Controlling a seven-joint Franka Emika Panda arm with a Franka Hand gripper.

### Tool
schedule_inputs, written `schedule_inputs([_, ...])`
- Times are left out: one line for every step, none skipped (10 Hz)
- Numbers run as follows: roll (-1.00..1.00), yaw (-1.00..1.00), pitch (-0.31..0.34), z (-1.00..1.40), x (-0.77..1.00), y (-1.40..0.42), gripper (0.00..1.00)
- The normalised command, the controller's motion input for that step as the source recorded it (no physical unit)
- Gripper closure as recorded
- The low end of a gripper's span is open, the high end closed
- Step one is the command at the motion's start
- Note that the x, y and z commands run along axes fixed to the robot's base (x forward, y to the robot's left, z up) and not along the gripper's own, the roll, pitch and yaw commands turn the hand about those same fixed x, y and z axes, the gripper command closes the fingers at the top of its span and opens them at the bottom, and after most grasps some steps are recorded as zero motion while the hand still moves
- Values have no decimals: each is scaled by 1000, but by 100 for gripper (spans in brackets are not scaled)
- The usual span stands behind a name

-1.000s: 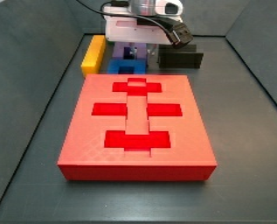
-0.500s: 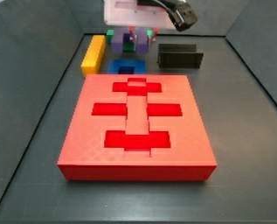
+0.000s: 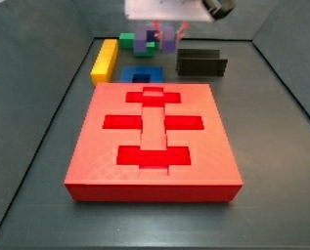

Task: Pick up the purple object. Move up. Place the purple object on the fixture. Regrasp the purple object. Move to above the board. Insert the purple object.
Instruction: Place the purple object on the fixture.

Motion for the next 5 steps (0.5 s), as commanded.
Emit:
schedule_inputs([-611, -126, -237, 203, 843, 0, 100])
schedule_inputs([-720, -154, -269, 203, 834, 0, 100])
schedule_inputs([-811, -160, -263, 220, 814, 26, 100])
schedule_inputs([-837, -163, -263, 206, 814, 20, 100])
schedule_inputs([-869, -157, -249, 203, 803, 20, 100])
